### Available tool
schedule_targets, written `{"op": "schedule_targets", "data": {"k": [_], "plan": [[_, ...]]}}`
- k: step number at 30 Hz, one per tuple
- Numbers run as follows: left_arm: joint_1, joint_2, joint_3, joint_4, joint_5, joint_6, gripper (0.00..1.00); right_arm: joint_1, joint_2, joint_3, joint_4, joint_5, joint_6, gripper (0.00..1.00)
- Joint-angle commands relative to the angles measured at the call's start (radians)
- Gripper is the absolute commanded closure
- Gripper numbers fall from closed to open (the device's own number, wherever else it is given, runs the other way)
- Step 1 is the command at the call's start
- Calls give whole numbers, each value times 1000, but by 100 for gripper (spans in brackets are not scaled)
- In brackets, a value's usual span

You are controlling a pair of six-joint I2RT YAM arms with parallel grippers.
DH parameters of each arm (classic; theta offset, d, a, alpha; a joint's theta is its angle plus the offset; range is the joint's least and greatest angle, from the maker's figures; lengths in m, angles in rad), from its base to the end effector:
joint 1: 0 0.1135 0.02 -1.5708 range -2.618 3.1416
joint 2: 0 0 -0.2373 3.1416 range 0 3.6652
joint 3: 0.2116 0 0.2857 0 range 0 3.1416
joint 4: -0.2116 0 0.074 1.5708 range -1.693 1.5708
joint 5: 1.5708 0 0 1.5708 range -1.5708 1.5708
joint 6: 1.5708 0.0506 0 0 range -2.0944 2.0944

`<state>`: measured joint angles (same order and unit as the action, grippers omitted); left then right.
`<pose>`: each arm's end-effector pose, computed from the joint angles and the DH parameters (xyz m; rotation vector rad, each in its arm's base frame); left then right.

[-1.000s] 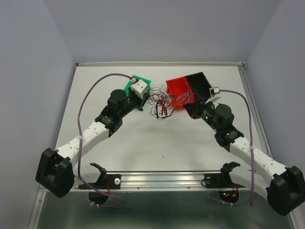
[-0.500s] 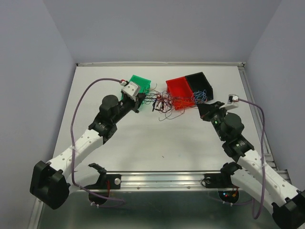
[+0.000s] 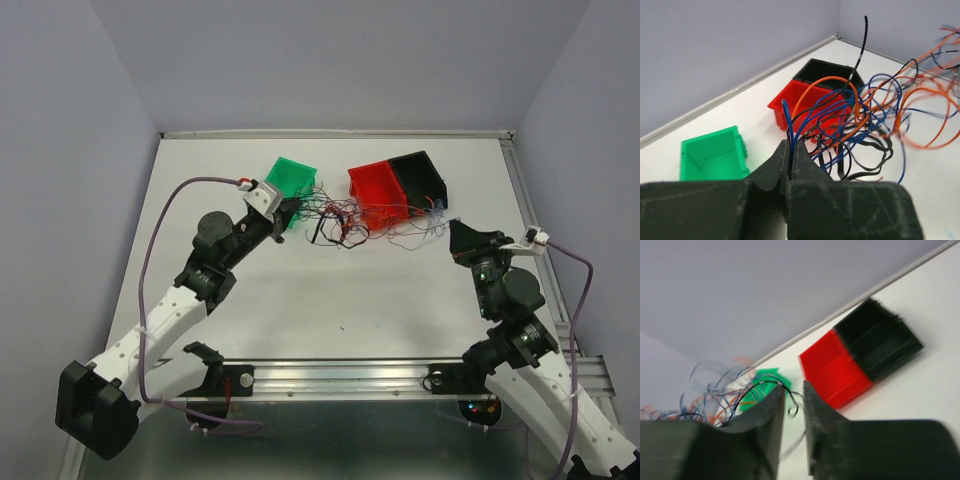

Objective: Untangle the cables

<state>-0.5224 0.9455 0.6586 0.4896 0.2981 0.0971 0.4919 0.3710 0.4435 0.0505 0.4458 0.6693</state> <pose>0.2403 -0.1555 0.3090 0.6610 1.2336 -0.5583 0.1794 0.0714 0.2943 0.4966 1.4053 0.6222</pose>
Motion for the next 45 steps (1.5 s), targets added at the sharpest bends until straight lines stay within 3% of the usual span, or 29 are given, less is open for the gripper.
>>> {"op": "schedule_targets", "data": {"k": [1, 5, 8, 15, 23, 36, 39, 43, 44, 45], "plan": [[71, -77, -22, 70, -13, 104, 98, -49, 26, 17, -8, 139, -94, 57], [71, -108, -45, 70, 156, 128, 96, -47, 141, 70, -9, 36, -132, 38], [70, -114, -53, 66, 234, 145, 94, -49, 231, 92, 34, -103, -158, 18], [70, -109, -44, 47, 260, 151, 94, -49, 469, 97, 265, -693, -234, 14], [70, -123, -21, 33, 311, 115, 94, -21, 603, 34, 511, -861, -235, 9], [64, -109, 64, 33, 446, 20, 93, 287, 997, 202, 601, -727, -382, 3], [62, -122, 79, 26, 498, -17, 93, 370, 1080, 247, 614, -560, -402, 5], [62, -158, 87, 20, 545, -31, 93, 378, 1063, 193, 678, -357, -366, 23], [62, -175, 90, 17, 552, -31, 93, 378, 1042, 173, 708, -328, -364, 43], [61, -182, 93, 15, 553, -30, 93, 378, 1031, 153, 716, -329, -363, 49]]}}
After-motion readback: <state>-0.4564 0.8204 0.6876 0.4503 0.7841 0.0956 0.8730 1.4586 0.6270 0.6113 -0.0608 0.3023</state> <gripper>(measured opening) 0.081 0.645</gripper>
